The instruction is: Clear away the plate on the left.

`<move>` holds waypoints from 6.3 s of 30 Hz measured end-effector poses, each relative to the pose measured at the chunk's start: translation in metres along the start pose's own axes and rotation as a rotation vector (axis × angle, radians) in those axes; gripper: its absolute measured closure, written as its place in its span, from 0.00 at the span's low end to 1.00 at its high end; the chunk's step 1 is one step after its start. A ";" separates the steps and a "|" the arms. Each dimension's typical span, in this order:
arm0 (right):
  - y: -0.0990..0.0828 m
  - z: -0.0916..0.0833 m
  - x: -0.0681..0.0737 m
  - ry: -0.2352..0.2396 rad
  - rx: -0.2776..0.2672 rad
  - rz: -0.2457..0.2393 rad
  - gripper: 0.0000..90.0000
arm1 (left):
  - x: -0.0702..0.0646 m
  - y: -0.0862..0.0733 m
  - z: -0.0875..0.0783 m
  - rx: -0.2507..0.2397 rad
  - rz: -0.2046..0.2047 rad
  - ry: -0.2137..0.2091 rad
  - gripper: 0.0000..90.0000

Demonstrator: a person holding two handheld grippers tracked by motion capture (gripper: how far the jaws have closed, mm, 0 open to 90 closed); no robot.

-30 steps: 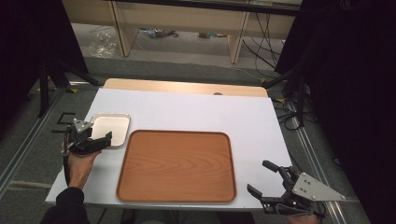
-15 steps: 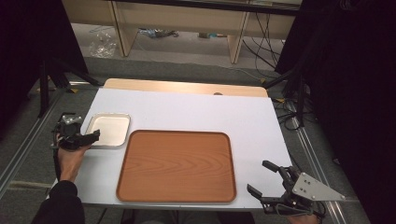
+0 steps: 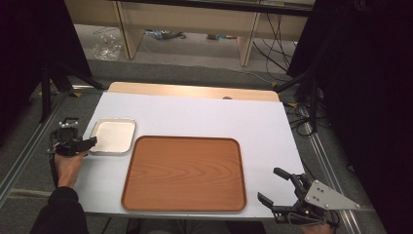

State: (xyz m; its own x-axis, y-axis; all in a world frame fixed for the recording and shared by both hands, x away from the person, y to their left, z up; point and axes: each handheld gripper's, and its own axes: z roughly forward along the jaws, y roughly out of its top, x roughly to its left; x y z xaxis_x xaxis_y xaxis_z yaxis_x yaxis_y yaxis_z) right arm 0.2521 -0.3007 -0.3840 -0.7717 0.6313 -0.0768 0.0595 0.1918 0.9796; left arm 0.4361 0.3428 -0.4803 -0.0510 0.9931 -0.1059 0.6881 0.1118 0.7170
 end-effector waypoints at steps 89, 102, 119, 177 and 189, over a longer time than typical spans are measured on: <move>0.001 -0.001 0.000 -0.005 -0.003 -0.003 0.19 | -0.038 0.020 -0.039 -0.142 -0.138 -0.300 0.98; 0.001 -0.002 0.000 -0.005 0.001 -0.001 0.19 | -0.077 0.015 -0.044 -0.112 -0.072 -0.416 0.98; 0.001 -0.002 0.000 -0.003 -0.001 -0.005 0.19 | -0.124 -0.002 -0.054 -0.057 0.014 -0.545 0.98; 0.001 -0.001 0.001 0.010 0.005 -0.011 0.19 | -0.206 -0.056 -0.050 0.141 0.256 -0.648 0.98; 0.001 -0.001 0.001 0.022 0.003 -0.017 0.19 | -0.212 -0.064 -0.048 0.184 0.291 -0.608 0.98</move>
State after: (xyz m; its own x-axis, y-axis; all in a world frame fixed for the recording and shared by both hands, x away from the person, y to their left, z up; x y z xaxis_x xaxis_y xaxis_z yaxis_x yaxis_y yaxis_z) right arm 0.2509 -0.3006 -0.3830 -0.7861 0.6115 -0.0895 0.0477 0.2045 0.9777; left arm 0.3684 0.1269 -0.4711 0.5316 0.7790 -0.3325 0.7263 -0.2172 0.6521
